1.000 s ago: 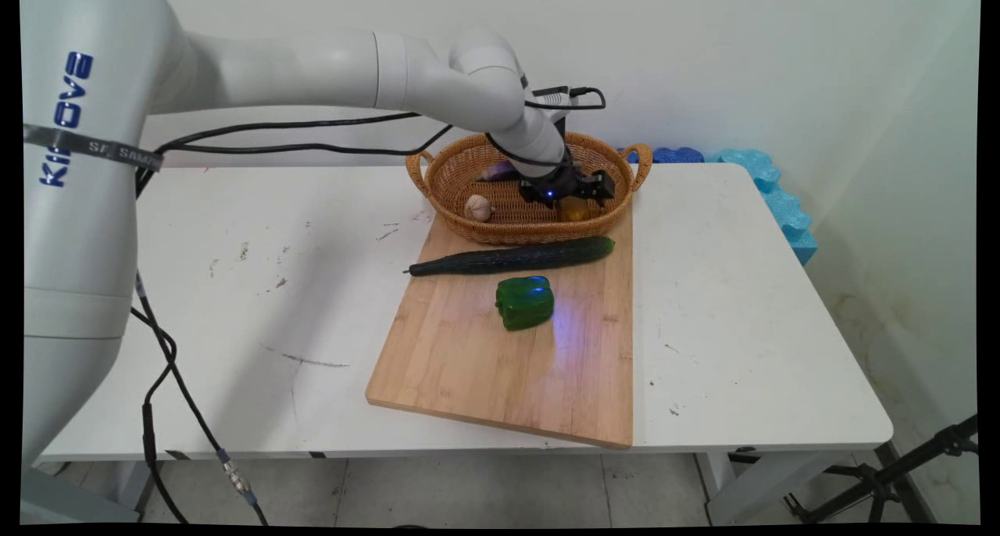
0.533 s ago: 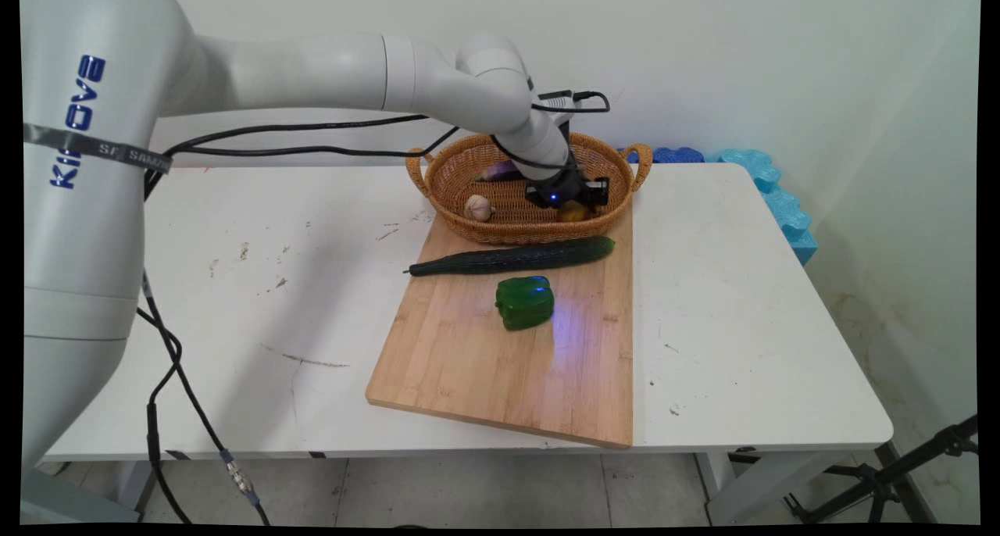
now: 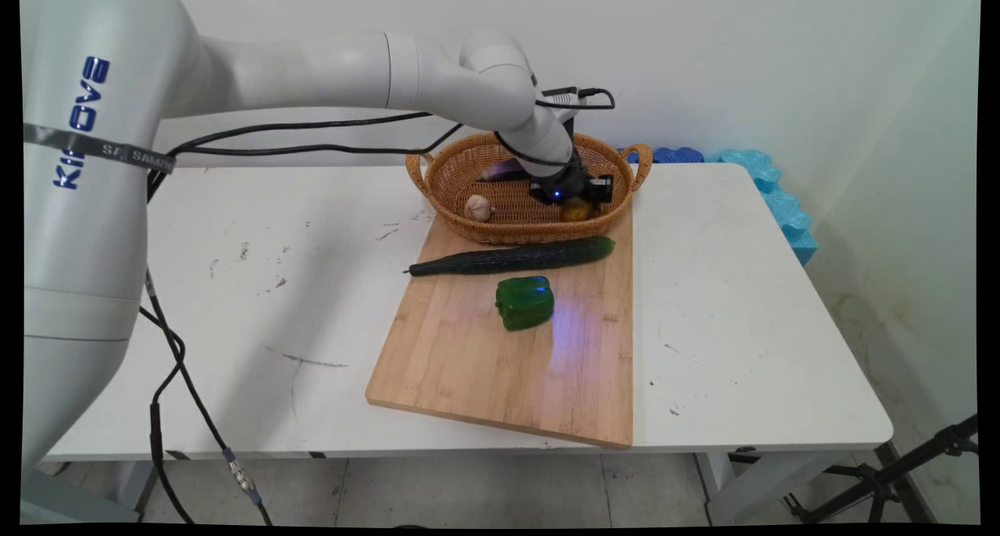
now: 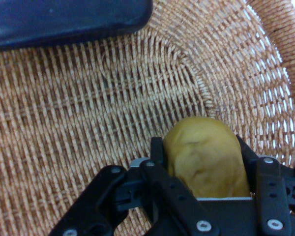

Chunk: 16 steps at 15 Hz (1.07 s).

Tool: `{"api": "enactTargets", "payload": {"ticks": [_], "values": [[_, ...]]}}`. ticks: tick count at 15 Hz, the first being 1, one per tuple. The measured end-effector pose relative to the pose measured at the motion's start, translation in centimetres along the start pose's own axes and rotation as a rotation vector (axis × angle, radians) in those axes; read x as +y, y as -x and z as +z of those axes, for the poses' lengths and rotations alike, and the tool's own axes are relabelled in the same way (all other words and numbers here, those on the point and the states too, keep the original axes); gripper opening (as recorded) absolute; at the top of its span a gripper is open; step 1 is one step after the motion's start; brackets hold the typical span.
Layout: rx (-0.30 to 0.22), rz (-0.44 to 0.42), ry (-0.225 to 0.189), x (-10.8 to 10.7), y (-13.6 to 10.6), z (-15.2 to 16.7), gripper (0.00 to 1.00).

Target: Place the picked object on the cutting board

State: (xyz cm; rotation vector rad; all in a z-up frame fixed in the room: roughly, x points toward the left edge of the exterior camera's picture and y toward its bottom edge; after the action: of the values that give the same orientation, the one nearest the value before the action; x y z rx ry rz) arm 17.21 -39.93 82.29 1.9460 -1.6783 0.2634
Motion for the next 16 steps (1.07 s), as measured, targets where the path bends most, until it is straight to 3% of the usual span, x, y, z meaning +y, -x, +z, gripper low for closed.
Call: {"api": "enactTargets", "payload": {"ticks": [10,16], "values": [[0.043,0.113,0.006,-0.4,-2.2,-3.2,0.00],[0.063,0.235,0.018,-0.6,-3.3,-6.1,0.00]]}}
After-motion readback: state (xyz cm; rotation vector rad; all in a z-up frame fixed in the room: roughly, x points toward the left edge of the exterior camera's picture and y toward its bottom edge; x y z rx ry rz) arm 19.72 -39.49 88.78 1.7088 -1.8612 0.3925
